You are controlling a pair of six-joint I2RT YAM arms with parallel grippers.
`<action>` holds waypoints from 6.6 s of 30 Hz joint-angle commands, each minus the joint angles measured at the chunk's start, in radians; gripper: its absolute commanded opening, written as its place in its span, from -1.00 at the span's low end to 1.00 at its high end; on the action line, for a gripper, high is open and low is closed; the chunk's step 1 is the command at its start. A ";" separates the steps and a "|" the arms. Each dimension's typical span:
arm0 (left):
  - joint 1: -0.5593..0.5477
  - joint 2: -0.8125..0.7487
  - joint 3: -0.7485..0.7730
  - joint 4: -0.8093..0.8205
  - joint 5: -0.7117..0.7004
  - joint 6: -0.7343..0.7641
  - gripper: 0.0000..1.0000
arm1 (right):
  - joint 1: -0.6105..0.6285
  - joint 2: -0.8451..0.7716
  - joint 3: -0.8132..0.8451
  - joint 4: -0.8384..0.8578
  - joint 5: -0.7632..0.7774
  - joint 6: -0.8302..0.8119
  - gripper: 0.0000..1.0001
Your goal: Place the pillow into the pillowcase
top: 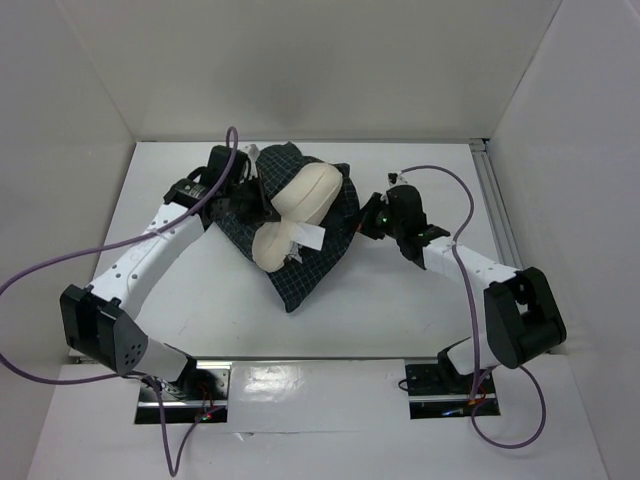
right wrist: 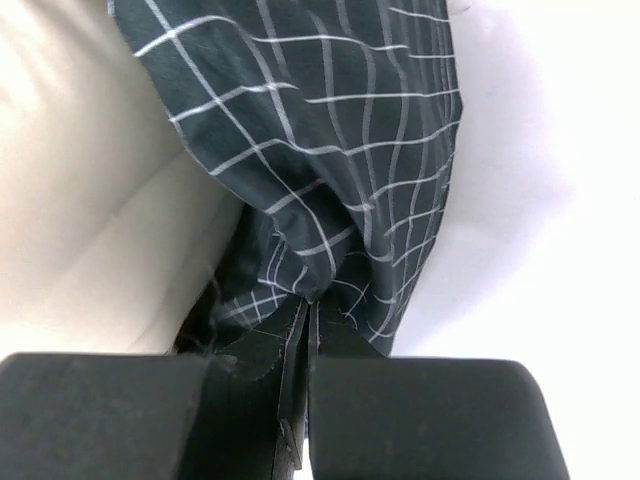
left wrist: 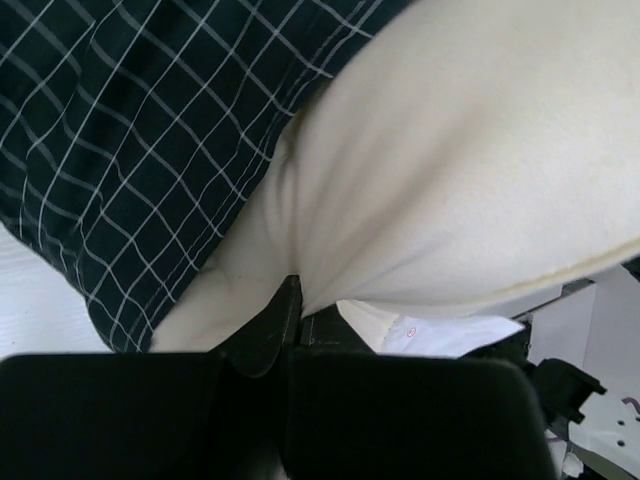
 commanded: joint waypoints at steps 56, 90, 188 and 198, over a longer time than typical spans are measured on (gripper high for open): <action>-0.446 0.345 0.352 -0.162 -0.562 0.090 0.86 | -0.001 0.300 0.189 -0.114 -0.278 -0.256 -1.00; -0.073 0.291 0.313 0.065 0.110 0.178 -1.00 | -0.047 0.101 0.046 0.034 -0.193 -0.071 -0.04; -0.170 0.687 0.049 -0.069 0.038 0.320 -1.00 | -0.189 -0.004 0.428 0.246 -0.149 -0.058 -1.00; -0.128 0.678 0.197 -0.059 -0.054 0.089 -1.00 | -0.168 -0.108 0.357 -0.182 -0.410 -0.413 -1.00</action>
